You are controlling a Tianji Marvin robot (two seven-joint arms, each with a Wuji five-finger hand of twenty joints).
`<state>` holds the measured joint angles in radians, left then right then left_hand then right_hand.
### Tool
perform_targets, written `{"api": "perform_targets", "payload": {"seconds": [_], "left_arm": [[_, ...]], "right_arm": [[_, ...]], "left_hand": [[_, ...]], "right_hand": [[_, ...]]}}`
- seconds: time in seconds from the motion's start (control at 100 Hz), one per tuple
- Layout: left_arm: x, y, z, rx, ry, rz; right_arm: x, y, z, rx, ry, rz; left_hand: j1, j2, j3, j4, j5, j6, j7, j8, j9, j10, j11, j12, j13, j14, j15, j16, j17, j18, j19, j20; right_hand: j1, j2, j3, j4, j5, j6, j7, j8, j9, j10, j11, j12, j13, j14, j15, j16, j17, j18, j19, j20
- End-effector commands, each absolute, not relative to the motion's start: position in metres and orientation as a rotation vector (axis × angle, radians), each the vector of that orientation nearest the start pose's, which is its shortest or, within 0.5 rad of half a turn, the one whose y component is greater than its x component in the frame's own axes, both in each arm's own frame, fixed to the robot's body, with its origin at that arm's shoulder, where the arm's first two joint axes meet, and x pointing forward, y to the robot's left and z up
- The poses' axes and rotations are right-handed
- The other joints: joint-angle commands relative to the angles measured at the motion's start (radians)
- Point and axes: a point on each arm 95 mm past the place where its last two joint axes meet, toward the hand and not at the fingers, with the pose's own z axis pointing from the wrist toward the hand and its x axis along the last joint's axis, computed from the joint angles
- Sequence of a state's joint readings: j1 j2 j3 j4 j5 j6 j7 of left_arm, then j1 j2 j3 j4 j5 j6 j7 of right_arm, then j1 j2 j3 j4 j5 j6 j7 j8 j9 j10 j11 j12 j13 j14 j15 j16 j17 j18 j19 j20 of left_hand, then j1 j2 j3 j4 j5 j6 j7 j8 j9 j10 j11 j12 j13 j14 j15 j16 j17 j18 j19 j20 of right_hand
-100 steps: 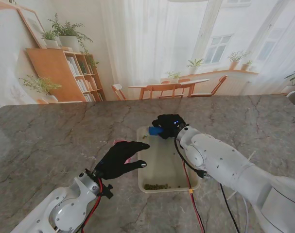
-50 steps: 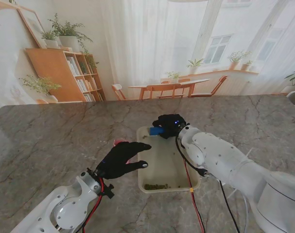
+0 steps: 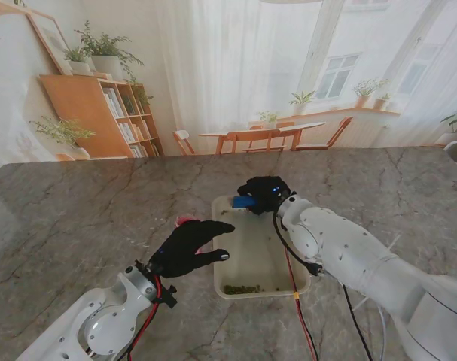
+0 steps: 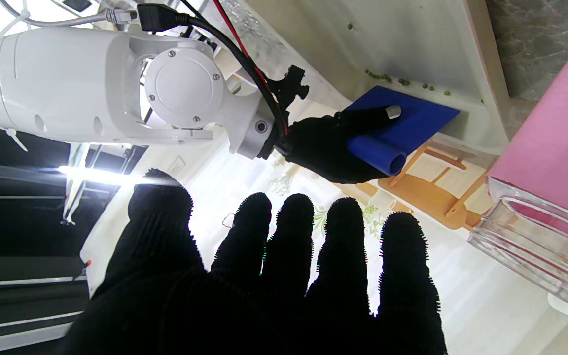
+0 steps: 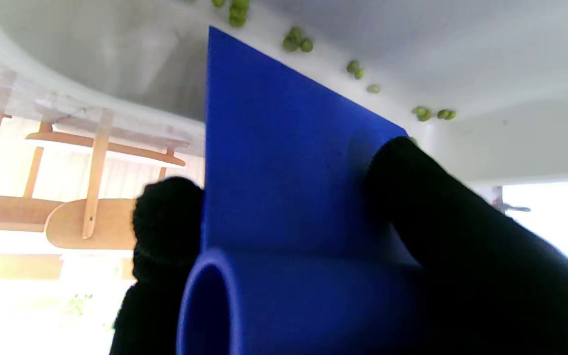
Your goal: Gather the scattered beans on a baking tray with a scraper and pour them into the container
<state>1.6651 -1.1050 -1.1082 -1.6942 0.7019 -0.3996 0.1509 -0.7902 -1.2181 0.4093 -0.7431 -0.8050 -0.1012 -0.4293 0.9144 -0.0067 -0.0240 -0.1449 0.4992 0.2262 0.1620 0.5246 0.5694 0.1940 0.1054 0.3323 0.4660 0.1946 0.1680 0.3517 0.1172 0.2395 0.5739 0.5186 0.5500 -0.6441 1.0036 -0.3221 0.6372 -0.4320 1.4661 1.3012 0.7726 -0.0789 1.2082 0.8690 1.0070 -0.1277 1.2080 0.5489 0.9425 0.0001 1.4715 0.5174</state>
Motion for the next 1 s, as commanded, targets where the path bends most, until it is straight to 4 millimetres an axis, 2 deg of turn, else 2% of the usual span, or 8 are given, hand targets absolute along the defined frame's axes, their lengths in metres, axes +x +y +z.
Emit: {"api": "perform_targets", "payload": {"seconds": [0.0, 0.37, 0.71, 0.99], "left_arm": [[0.335, -0.078, -0.319, -1.208, 1.495, -2.208], [0.335, -0.079, -0.319, -1.209, 1.501, -2.208], [0.337, -0.081, -0.321, -1.215, 1.516, -2.211], [0.337, -0.081, -0.321, -1.217, 1.515, -2.208]], "right_arm": [[0.54, 0.052, -0.349, 0.787, 1.705, 1.455], [0.549, 0.049, -0.352, 0.773, 1.737, 1.433], [0.551, 0.048, -0.357, 0.773, 1.763, 1.434], [0.55, 0.047, -0.362, 0.781, 1.806, 1.44]], "left_hand": [[0.028, 0.036, -0.015, 0.102, 0.016, -0.02, 0.003, 0.007, 0.004, -0.023, -0.001, 0.016, 0.022, -0.003, 0.003, 0.006, -0.002, 0.015, 0.009, 0.034], [0.028, 0.037, -0.015, 0.102, 0.015, -0.02, 0.003, 0.007, 0.004, -0.023, -0.002, 0.016, 0.022, -0.002, 0.003, 0.006, -0.003, 0.016, 0.009, 0.033], [0.028, 0.037, -0.015, 0.102, 0.015, -0.019, 0.003, 0.007, 0.004, -0.025, -0.002, 0.016, 0.023, -0.003, 0.004, 0.007, -0.002, 0.015, 0.009, 0.033], [0.027, 0.036, -0.016, 0.101, 0.015, -0.02, 0.003, 0.007, 0.003, -0.023, -0.002, 0.016, 0.022, -0.002, 0.003, 0.007, -0.003, 0.015, 0.01, 0.033]], "right_hand": [[0.062, 0.074, 0.055, 0.026, 0.05, -0.098, -0.034, -0.064, 0.0, 0.008, 0.05, 0.022, 0.01, -0.036, 0.023, 0.019, 0.018, -0.03, 0.029, 0.002], [0.071, 0.081, 0.048, 0.029, 0.044, -0.102, -0.032, -0.048, -0.007, 0.005, 0.052, 0.021, 0.007, -0.038, 0.025, 0.017, 0.012, -0.035, 0.025, 0.0], [0.086, 0.084, 0.049, 0.029, 0.041, -0.099, -0.021, -0.002, -0.014, 0.008, 0.06, 0.027, 0.002, -0.039, 0.034, 0.021, 0.012, -0.039, 0.033, 0.002], [0.074, 0.049, 0.077, 0.024, 0.063, -0.106, -0.026, -0.015, 0.014, 0.005, 0.051, 0.027, 0.042, -0.085, 0.087, 0.043, 0.055, -0.075, 0.068, 0.018]]}}
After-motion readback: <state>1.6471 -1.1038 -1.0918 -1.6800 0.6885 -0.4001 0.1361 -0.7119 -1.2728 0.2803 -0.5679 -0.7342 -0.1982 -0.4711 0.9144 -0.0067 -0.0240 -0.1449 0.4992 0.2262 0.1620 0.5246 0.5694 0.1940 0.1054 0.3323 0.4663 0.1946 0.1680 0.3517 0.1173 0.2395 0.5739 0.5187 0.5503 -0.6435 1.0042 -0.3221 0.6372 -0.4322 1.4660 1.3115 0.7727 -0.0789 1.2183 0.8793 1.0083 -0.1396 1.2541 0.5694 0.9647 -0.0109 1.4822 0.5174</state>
